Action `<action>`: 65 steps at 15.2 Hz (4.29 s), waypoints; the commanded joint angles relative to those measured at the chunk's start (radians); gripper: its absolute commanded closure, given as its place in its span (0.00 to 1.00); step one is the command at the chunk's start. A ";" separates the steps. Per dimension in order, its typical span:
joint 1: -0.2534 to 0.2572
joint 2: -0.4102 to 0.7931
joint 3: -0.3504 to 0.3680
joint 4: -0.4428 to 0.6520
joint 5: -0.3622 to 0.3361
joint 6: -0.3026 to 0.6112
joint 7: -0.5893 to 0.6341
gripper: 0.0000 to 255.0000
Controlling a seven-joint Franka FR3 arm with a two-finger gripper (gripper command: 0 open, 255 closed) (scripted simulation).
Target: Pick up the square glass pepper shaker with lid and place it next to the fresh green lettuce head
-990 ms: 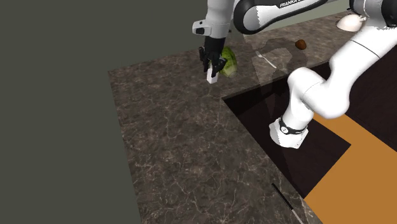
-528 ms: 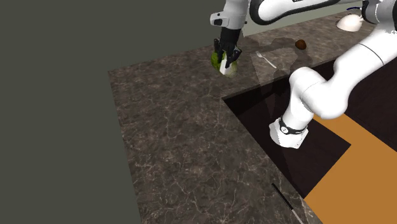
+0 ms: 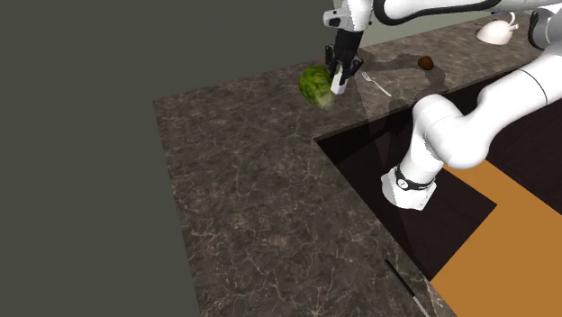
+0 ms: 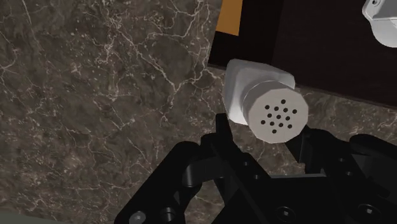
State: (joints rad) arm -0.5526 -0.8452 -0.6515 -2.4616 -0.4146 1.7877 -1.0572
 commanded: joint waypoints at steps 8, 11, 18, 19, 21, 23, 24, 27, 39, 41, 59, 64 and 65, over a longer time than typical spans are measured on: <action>-0.116 -0.097 -0.129 0.048 -0.118 -0.100 -0.205 1.00; -0.140 -0.108 -0.180 0.085 -0.154 -0.125 -0.278 1.00; -0.160 -0.107 -0.311 0.206 -0.231 -0.171 -0.446 1.00; -0.158 -0.104 -0.331 0.228 -0.241 -0.176 -0.470 1.00; -0.157 -0.105 -0.356 0.236 -0.255 -0.171 -0.490 1.00; -0.160 -0.109 -0.370 0.214 -0.268 -0.150 -0.487 1.00; -0.161 -0.111 -0.378 0.203 -0.274 -0.139 -0.486 1.00; -0.164 -0.116 -0.402 0.172 -0.294 -0.107 -0.482 1.00; -0.161 -0.121 -0.517 0.064 -0.380 0.023 -0.465 1.00; -0.158 -0.120 -0.539 0.050 -0.395 0.046 -0.462 1.00; -0.084 -0.089 -0.783 -0.042 -0.556 0.252 -0.424 1.00; -0.054 -0.082 -0.848 -0.051 -0.598 0.297 -0.411 1.00; -0.054 -0.082 -0.848 -0.051 -0.598 0.297 -0.411 1.00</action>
State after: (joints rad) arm -0.6097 -0.9280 -1.4942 -2.5125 -1.0087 2.0809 -1.4698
